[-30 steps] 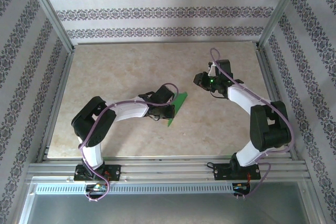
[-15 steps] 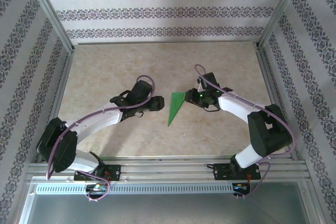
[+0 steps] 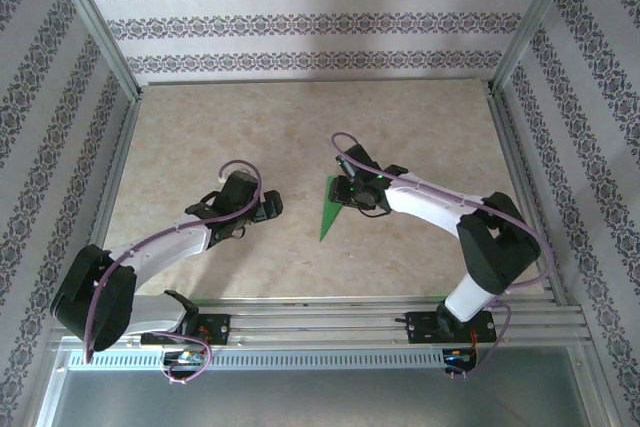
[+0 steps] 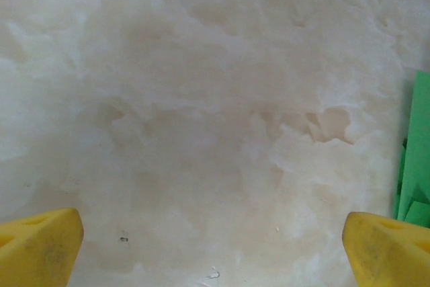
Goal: Fold a paper plane with a square sheet of paper (pick it up from the middle)
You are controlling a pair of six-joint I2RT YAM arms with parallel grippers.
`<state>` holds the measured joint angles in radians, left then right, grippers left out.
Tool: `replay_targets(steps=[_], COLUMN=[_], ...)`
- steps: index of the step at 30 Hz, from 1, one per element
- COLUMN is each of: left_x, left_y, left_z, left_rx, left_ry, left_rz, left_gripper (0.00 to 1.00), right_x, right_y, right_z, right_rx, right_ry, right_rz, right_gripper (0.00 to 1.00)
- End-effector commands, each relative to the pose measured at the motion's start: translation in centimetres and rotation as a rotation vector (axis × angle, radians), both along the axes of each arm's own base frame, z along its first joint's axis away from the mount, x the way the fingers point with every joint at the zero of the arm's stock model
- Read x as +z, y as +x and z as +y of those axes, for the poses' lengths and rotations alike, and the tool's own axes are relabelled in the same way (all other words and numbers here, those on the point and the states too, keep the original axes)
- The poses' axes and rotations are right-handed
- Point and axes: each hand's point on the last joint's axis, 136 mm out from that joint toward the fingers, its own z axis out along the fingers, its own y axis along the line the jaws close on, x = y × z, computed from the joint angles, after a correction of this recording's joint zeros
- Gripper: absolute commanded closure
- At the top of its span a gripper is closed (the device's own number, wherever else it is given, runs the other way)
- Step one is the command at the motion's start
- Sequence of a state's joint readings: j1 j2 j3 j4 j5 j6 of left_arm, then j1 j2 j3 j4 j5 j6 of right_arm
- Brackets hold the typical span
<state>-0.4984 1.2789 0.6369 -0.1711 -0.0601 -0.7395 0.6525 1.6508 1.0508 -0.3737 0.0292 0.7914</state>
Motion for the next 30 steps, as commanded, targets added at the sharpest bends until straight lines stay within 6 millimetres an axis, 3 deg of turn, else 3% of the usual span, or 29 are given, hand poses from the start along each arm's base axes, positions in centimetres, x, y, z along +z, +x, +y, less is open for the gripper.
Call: replay_targets(steps=[1, 7, 20, 30], left_x=[1.3, 1.0, 0.1, -0.1], left_y=[0.9, 0.8, 1.0, 1.1], left_z=[0.0, -0.3, -1.0, -1.5], left_rx=[0.032, 0.019, -0.035, -0.052], left_ry=[-0.059, -0.069, -0.042, -0.05], left_rz=[-0.052, -0.036, 0.005, 0.014], left_gripper=[0.01, 0.01, 0.0, 0.0], right_x=[-0.4, -0.9, -2.4, -2.5], right_y=[0.4, 1.4, 1.5, 0.8], right_z=[0.6, 0.9, -0.1, -1.7], right_rx=[-0.013, -0.014, -0.006, -0.045], right_ry=[-0.061, -0.124, -0.225, -0.221], right_rz=[0.008, 0.007, 0.082, 0.101], right_gripper=[0.47, 0.49, 0.56, 0.78])
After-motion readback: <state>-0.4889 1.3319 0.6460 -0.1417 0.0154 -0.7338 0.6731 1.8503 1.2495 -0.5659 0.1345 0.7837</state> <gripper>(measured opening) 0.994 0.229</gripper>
